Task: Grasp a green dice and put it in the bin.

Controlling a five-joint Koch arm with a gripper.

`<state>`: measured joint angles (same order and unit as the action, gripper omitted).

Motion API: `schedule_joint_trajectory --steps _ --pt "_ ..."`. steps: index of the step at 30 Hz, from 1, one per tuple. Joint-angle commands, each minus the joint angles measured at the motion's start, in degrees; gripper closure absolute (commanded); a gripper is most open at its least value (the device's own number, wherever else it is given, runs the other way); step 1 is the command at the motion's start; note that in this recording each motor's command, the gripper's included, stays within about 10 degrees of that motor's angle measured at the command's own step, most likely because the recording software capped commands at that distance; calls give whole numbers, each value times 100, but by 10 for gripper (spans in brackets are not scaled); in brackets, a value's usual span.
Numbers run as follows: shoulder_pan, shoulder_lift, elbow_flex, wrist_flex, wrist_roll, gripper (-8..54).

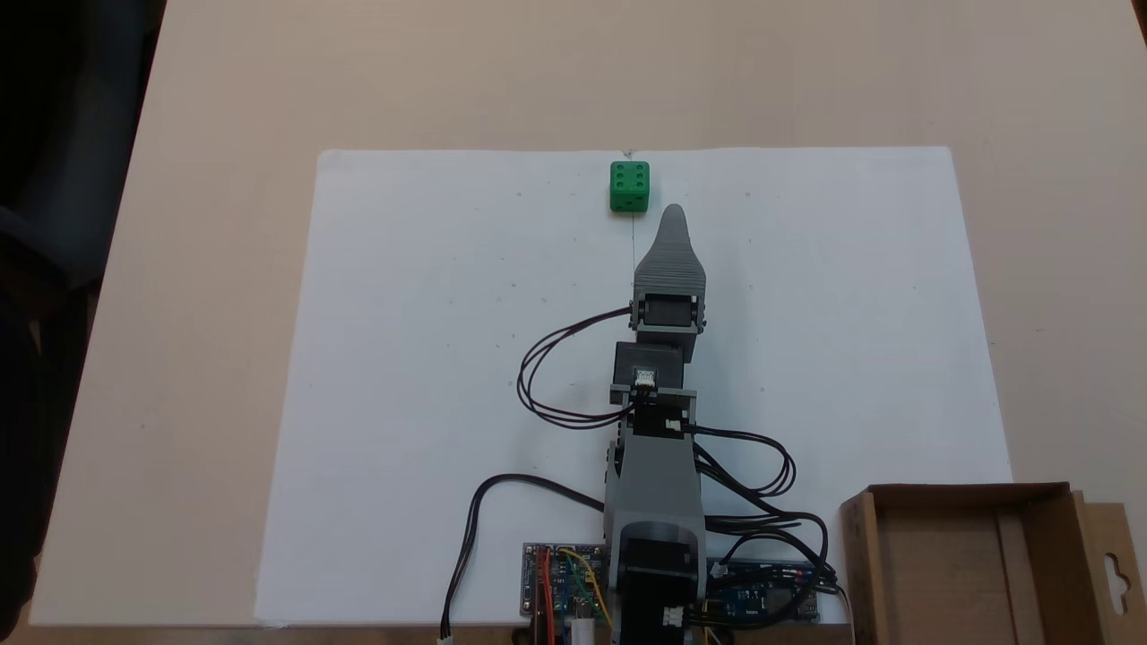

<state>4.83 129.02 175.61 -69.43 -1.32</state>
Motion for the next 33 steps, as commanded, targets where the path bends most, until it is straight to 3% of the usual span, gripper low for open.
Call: schedule_joint_trajectory --steps 1,19,33 --pt "79 642 369 -141 -369 33" --pt "-167 642 105 -62 -404 33" --pt "-167 642 -4034 5307 -343 31"
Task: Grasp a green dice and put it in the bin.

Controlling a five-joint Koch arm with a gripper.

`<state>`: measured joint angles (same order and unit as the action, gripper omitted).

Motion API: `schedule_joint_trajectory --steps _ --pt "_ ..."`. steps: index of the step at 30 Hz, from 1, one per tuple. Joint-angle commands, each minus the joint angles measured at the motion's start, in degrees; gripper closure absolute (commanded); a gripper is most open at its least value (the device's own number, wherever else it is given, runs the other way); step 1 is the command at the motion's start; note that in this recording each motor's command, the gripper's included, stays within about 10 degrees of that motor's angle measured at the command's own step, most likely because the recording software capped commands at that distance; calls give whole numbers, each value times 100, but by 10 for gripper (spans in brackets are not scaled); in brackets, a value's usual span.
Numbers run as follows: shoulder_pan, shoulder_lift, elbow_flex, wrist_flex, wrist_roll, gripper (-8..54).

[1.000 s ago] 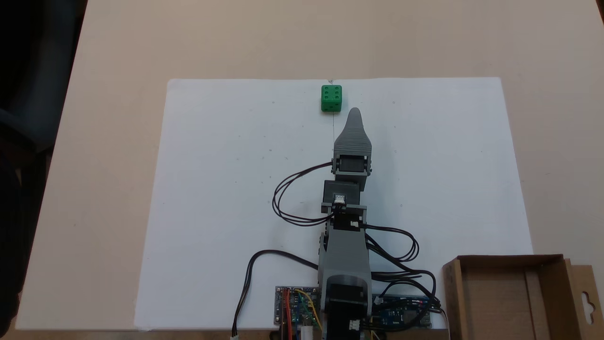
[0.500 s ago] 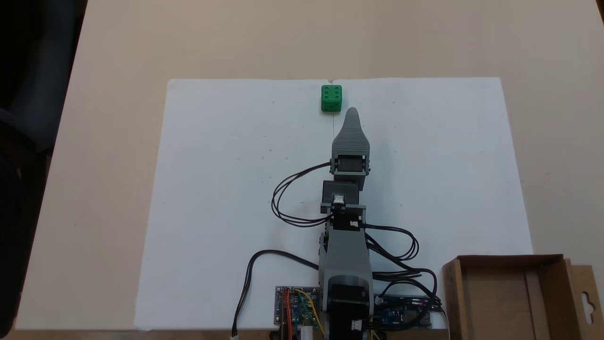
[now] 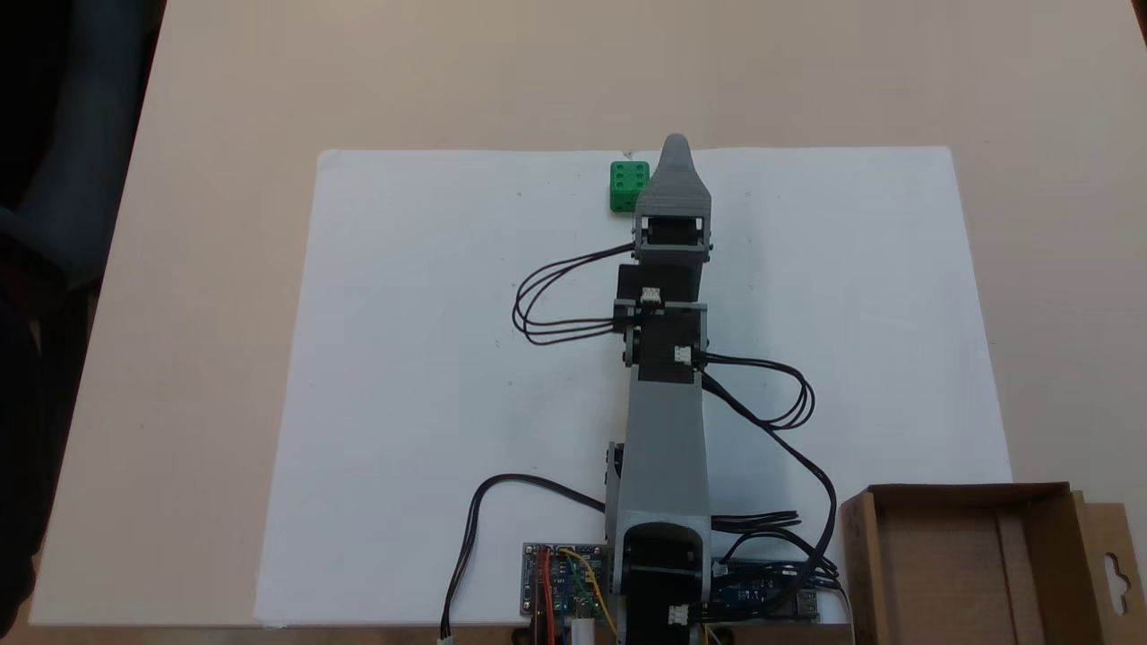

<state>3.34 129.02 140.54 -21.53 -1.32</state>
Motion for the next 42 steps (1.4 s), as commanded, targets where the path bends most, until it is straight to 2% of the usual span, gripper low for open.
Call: schedule_joint_trajectory --steps 1,5,13,16,25,33,42 --pt "-35 642 -791 912 -308 32" --pt "-167 9 -1802 2336 -105 32" --pt "-264 -2760 -4437 5025 44 31" --pt "-272 -3349 -5599 5922 229 30" --pt "-387 -4904 -7752 8394 563 32" --pt "-492 -5950 -8613 8517 703 33" --pt "-483 -6284 -8684 8473 967 33"
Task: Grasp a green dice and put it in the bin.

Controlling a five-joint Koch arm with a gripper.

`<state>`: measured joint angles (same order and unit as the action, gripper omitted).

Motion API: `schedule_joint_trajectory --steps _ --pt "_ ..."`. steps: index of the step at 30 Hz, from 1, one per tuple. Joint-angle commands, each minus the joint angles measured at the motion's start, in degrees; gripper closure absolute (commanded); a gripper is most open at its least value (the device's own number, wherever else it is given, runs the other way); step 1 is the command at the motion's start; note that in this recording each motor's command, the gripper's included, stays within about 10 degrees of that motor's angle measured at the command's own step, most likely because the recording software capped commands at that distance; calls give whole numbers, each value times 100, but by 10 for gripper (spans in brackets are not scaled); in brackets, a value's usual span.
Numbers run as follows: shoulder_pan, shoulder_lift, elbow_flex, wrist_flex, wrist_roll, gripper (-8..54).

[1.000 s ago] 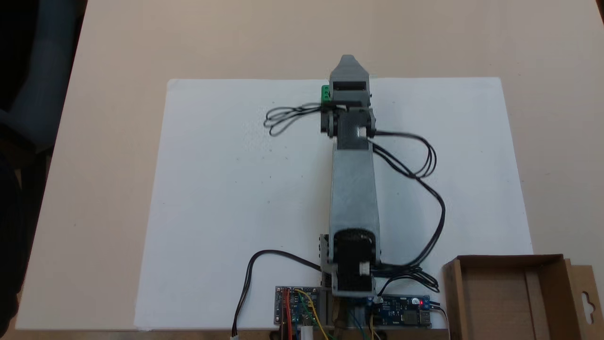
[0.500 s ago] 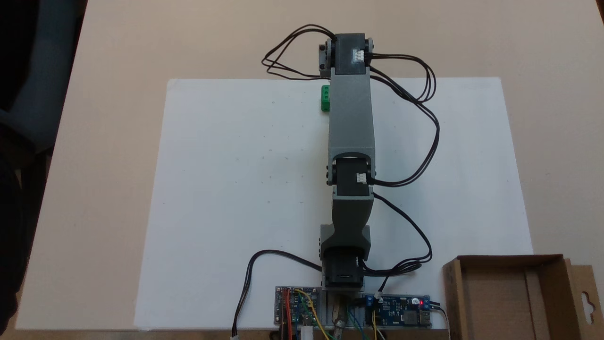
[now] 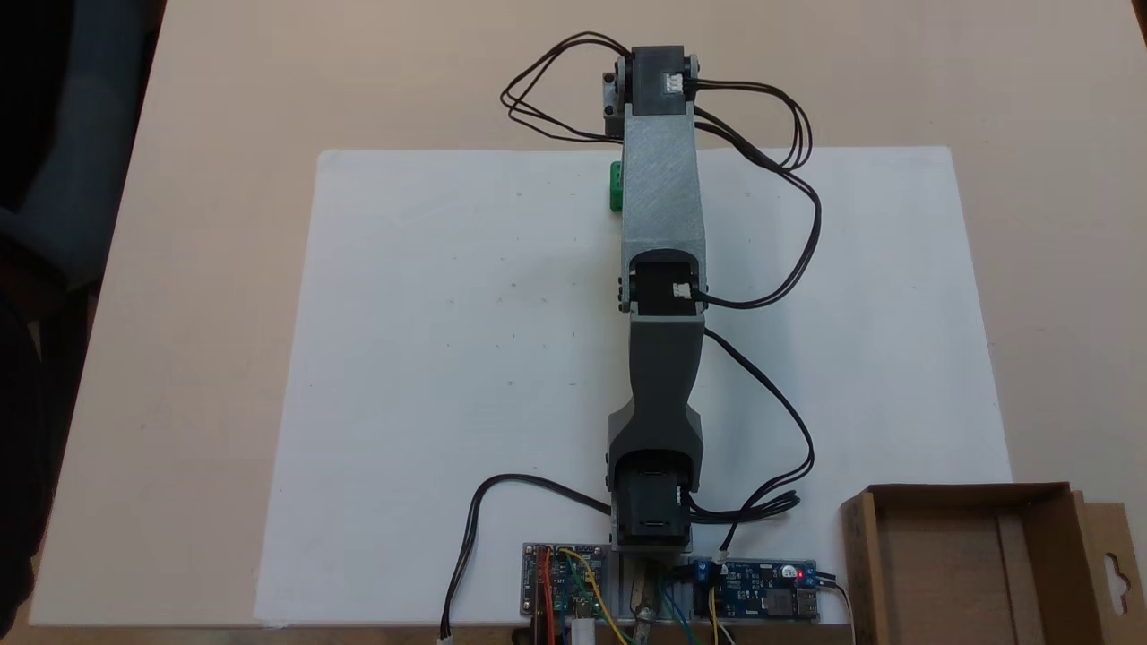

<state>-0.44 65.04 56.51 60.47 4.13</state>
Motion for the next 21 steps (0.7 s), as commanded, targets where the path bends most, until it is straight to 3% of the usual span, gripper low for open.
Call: schedule_joint_trajectory --steps 1,21 --pt "-114 97 -281 272 457 33" --pt "-325 -624 -281 -18 677 33"
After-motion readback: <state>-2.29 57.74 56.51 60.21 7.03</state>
